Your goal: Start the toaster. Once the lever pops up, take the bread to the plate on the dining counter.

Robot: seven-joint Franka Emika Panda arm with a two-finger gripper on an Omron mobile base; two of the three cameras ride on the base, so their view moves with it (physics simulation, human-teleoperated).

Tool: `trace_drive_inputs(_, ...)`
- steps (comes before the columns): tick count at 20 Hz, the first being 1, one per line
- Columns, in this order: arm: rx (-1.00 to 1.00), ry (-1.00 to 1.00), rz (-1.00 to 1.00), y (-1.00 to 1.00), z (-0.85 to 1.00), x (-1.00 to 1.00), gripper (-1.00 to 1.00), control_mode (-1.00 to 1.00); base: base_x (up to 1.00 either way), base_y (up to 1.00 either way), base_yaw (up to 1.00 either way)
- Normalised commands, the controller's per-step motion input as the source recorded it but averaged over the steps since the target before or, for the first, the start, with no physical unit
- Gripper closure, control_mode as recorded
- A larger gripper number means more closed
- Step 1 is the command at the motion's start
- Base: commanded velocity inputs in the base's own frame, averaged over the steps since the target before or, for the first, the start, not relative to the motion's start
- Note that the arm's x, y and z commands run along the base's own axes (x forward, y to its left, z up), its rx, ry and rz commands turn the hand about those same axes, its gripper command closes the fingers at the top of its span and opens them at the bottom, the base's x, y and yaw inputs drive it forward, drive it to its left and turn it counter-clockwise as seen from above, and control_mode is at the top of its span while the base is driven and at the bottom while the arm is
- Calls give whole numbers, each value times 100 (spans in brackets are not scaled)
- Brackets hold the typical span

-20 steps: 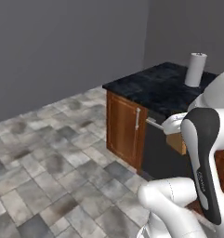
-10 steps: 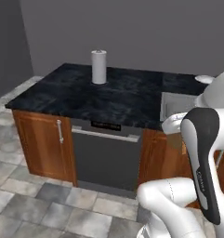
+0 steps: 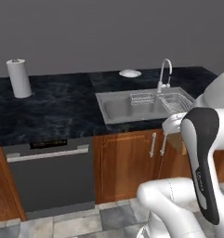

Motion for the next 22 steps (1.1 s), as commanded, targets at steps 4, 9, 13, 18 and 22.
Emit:
trace_drive_inputs(4,0,0,0,0,0,0,100,100,8,96,-28)
trace_drive_inputs(9,0,0,0,0,0,0,100,100,11,100,-11)
trace_drive_inputs(13,0,0,0,0,0,0,100,100,23,100,0)
trace_drive_inputs(18,0,0,0,0,0,0,100,100,31,100,0)
trace_drive_inputs(22,0,0,0,0,0,0,100,100,38,100,0)
